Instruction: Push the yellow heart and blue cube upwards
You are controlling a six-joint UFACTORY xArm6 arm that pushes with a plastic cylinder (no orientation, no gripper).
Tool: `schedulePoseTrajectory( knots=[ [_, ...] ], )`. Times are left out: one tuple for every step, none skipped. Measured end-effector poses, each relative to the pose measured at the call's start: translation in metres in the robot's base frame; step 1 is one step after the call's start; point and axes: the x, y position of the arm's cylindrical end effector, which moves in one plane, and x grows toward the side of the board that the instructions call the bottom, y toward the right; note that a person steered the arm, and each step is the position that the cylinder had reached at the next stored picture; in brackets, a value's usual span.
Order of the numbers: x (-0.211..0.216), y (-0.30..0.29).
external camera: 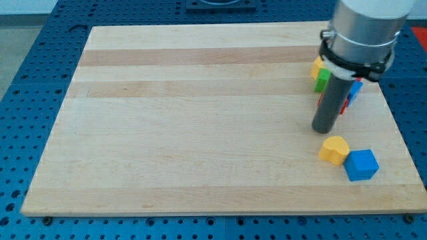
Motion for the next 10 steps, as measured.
schedulePoseTrajectory(
  knots=[
    [-0.008, 0.059],
    [-0.008, 0.116],
    [-0.008, 0.119],
    [-0.008, 0.136],
    [-0.009, 0.163],
    [-0.007, 0.165],
    [0.034, 0.165],
    [0.092, 0.165],
    [0.099, 0.134],
    [0.099, 0.073]
  ],
)
